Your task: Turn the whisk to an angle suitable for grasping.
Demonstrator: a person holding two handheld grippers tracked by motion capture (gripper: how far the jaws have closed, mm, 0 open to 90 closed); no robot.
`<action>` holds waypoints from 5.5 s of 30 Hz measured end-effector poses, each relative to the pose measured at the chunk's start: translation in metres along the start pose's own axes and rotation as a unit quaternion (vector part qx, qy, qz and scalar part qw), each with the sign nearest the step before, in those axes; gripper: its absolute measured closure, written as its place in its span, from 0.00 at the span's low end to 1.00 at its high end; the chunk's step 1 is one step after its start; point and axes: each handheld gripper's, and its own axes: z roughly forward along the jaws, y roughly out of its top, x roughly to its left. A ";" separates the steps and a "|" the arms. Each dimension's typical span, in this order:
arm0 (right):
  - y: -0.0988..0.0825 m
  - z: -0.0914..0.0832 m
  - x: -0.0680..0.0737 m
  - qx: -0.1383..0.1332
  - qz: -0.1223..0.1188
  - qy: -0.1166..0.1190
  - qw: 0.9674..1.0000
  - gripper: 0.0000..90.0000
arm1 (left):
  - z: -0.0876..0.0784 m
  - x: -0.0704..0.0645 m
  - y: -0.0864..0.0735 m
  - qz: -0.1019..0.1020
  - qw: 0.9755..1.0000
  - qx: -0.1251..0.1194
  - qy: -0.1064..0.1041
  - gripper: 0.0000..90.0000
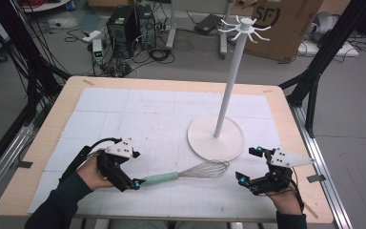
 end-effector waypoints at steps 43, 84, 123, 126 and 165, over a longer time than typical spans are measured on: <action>0.003 -0.009 -0.004 0.003 0.002 -0.019 1.000 0.00 | 0.096 -0.016 0.078 0.056 0.963 0.262 -0.019 0.44; 0.003 -0.017 -0.007 -0.003 0.015 -0.019 1.000 0.00 | 0.114 -0.019 0.090 0.105 0.951 0.291 -0.014 0.77; 0.002 -0.019 -0.007 0.001 0.019 -0.020 1.000 0.00 | 0.147 -0.037 0.123 0.240 0.942 0.211 -0.097 0.77; 0.002 -0.019 -0.008 -0.001 0.017 -0.019 1.000 0.00 | 0.150 -0.035 0.122 0.246 0.941 0.210 -0.099 0.77; 0.002 -0.015 -0.006 0.004 0.013 -0.018 1.000 0.00 | 0.156 -0.023 0.119 0.304 0.931 0.182 -0.087 0.73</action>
